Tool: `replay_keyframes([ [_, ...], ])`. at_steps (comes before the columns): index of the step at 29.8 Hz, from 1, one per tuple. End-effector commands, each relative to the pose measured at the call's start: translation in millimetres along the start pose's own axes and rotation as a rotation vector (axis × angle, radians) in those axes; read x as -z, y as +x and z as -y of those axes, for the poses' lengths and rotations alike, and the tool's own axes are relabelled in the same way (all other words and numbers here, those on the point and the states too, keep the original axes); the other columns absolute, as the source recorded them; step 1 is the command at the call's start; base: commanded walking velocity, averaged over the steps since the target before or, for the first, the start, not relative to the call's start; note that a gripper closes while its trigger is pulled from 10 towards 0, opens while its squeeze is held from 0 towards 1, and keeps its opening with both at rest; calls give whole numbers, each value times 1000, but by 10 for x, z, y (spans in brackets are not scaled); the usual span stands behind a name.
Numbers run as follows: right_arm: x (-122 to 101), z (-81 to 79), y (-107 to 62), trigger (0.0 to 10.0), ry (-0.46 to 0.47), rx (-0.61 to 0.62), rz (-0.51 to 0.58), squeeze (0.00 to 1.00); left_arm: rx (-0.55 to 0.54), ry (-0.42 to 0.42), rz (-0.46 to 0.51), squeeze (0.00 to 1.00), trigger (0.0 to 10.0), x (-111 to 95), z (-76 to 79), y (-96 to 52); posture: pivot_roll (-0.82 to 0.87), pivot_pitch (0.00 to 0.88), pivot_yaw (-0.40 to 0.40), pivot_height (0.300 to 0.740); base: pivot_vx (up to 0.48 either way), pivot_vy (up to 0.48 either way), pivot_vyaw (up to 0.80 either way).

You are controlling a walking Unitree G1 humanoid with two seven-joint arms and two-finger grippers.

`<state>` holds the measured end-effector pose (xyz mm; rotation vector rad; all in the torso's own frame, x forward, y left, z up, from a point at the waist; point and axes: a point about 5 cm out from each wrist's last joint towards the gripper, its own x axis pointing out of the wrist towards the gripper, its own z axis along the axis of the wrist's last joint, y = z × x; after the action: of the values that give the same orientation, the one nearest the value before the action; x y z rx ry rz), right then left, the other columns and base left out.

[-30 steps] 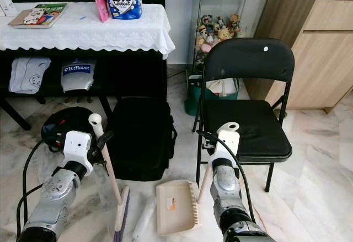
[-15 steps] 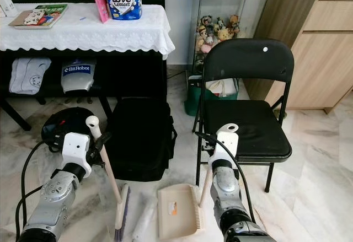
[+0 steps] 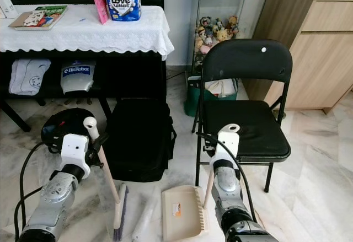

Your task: Sweep floor

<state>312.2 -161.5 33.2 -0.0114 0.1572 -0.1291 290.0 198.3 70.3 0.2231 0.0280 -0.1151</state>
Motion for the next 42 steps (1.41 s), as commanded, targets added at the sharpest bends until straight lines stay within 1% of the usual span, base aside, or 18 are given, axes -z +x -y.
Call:
replay_keyframes([
  [1,-36,-26,21,10000,-3,-6,9,0,16,90,-49,0,10000,98,-22,-47,51,40,-13,740,0,0,0],
  [4,-47,-36,27,10000,-2,-8,12,0,34,133,-104,0,10000,176,-7,-68,52,41,-14,740,0,0,0],
  [11,-58,-36,36,10000,-5,-9,13,0,126,124,-194,0,10000,313,84,-122,52,42,-14,740,0,0,0],
  [12,-60,-37,37,10000,-6,-9,13,0,171,86,-236,0,10000,375,117,-153,52,42,-14,740,0,0,0],
  [15,-59,-33,40,10000,-9,-9,10,0,218,10,-289,0,10000,440,150,-192,52,44,-16,740,0,0,0],
  [18,-58,-32,40,10000,-12,-9,8,0,227,-60,-309,0,10000,448,149,-197,51,45,-16,740,0,0,0],
  [21,-55,-31,41,10000,-14,-11,5,0,241,-163,-332,0,10000,432,157,-190,52,47,-19,740,0,0,0],
  [24,-55,-29,42,10000,-17,-12,4,0,247,-211,-355,0,10000,418,147,-178,52,49,-20,740,0,0,0],
  [25,-55,-29,43,10000,-18,-13,4,0,236,-265,-345,0,10000,384,140,-162,52,49,-20,740,0,0,0],
  [26,-55,-29,43,10000,-18,-13,4,0,236,-265,-345,0,10000,384,140,-162,52,49,-20,740,0,0,0],
  [27,-56,-30,44,10000,-19,-15,4,0,221,-342,-325,0,10000,331,128,-136,52,50,-22,740,0,0,0],
  [28,-56,-31,44,10000,-20,-16,3,0,212,-384,-312,0,10000,301,121,-120,52,50,-22,740,0,0,0],
  [29,-56,-31,44,10000,-20,-16,3,0,212,-384,-312,0,10000,301,121,-120,52,50,-22,740,0,0,0],
  [33,-54,-45,46,10000,-25,-21,-2,0,196,-548,-264,0,10000,181,90,-58,55,50,-23,740,0,0,0],
  [34,-53,-49,46,10000,-26,-23,-4,0,197,-612,-250,0,10000,142,86,-43,55,50,-23,740,0,0,0],
  [38,-54,-51,47,10000,-27,-24,-4,0,197,-675,-230,0,10000,75,67,-30,55,50,-23,740,0,0,0],
  [40,-53,-50,47,10000,-27,-24,-4,0,200,-756,-178,0,10000,-36,31,-5,55,50,-23,740,0,0,0],
  [42,-54,-49,48,10000,-28,-24,-4,0,196,-775,-137,0,10000,-111,-5,17,54,49,-25,740,0,0,0],
])
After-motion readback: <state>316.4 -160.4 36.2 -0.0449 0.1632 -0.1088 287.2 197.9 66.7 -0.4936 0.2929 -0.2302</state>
